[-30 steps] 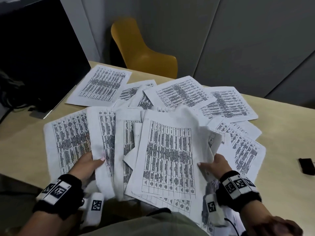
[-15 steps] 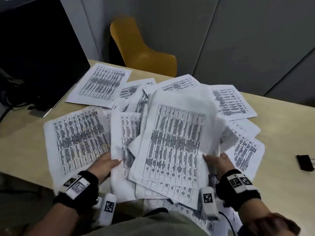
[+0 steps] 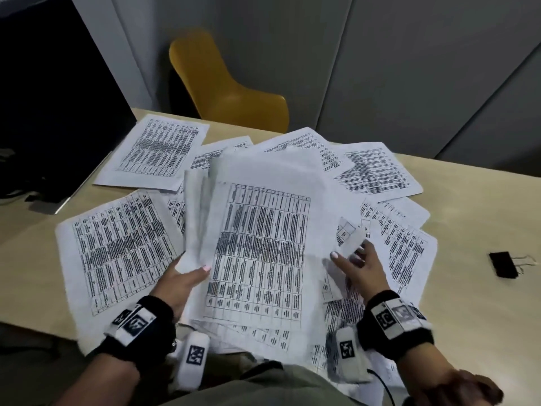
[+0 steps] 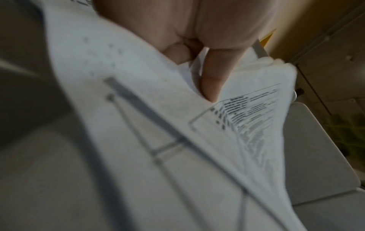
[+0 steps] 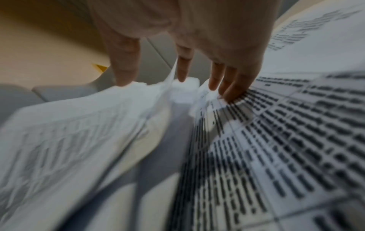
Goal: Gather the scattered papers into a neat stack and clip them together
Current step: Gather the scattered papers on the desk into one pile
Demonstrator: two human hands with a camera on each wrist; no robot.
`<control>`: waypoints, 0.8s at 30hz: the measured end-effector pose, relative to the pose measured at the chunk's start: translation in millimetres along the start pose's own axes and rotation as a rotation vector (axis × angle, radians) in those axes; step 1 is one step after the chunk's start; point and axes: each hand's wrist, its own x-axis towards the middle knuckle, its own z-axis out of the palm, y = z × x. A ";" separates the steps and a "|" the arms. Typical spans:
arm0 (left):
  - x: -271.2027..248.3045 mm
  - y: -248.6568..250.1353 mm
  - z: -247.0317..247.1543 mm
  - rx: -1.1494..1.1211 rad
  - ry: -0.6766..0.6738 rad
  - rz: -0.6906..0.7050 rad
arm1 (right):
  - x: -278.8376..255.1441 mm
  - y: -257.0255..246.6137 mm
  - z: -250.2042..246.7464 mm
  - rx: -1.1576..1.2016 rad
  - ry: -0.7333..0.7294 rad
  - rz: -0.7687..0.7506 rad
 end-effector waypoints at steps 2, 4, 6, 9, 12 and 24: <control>-4.0 4.0 0.5 -0.001 -0.043 0.017 | 0.0 -1.2 -3.2 0.201 -0.057 0.076; -2.8 5.0 4.9 -0.008 -0.107 0.006 | -0.2 2.8 -0.4 0.366 -0.145 0.086; -1.0 3.1 8.1 0.011 -0.131 -0.028 | 2.1 9.2 7.0 0.373 -0.113 0.093; 8.4 -1.1 5.9 -0.039 -0.105 -0.065 | 6.2 15.1 9.0 0.450 -0.009 0.101; 2.6 13.2 12.0 -0.130 -0.136 -0.077 | 3.5 10.4 3.9 0.360 -0.091 0.209; 72.5 108.5 -10.0 0.777 0.191 0.333 | 23.6 4.6 -15.2 0.327 -0.031 0.336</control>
